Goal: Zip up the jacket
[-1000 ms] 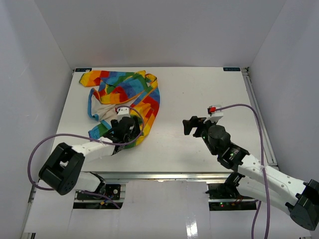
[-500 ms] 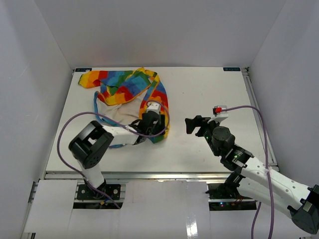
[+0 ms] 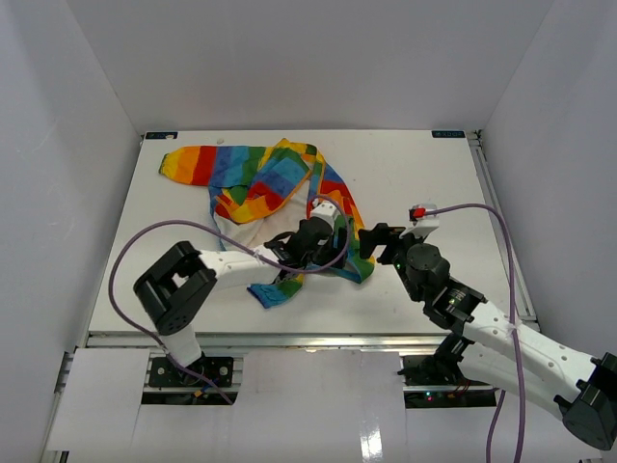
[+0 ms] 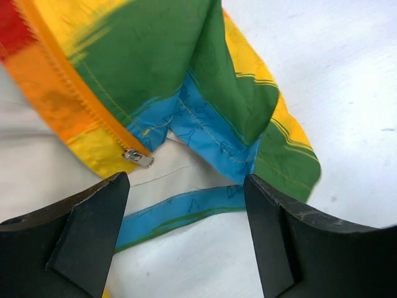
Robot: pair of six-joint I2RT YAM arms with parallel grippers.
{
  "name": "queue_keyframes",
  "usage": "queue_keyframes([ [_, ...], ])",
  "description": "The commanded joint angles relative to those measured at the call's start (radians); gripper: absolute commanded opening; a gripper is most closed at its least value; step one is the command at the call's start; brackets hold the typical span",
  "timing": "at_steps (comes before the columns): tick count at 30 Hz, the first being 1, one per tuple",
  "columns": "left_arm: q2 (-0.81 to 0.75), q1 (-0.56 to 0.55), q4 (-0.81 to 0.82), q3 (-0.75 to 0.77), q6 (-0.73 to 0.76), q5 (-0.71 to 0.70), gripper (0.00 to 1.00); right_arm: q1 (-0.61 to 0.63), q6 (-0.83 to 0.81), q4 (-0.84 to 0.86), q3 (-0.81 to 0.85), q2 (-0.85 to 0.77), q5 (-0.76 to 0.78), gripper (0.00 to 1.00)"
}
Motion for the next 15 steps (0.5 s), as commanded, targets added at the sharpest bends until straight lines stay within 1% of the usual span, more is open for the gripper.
queue_keyframes([
  [1,-0.179,0.024,-0.041,-0.026,0.034,0.018,0.85,0.007,0.010,0.039,-0.003,-0.034,0.030,0.92],
  [3,-0.213,0.058,-0.056,-0.030,0.023,0.058,0.84,0.006,0.007,0.042,-0.008,-0.043,0.024,0.92],
  [6,-0.246,0.145,-0.027,-0.067,0.006,0.120,0.78,0.006,0.004,0.049,-0.011,-0.049,0.001,0.92],
  [8,-0.236,0.187,-0.006,-0.072,-0.001,0.197,0.73,0.005,0.004,0.049,-0.009,-0.049,-0.010,0.92],
  [10,-0.210,0.227,0.011,-0.072,-0.013,0.294,0.71,0.005,0.004,0.049,-0.010,-0.054,-0.014,0.93],
  [13,-0.181,0.265,0.046,-0.072,-0.022,0.365,0.65,0.005,0.002,0.049,-0.013,-0.065,-0.015,0.92],
  [15,-0.152,0.268,0.058,-0.063,-0.016,0.386,0.64,0.007,0.001,0.049,-0.013,-0.070,-0.019,0.93],
])
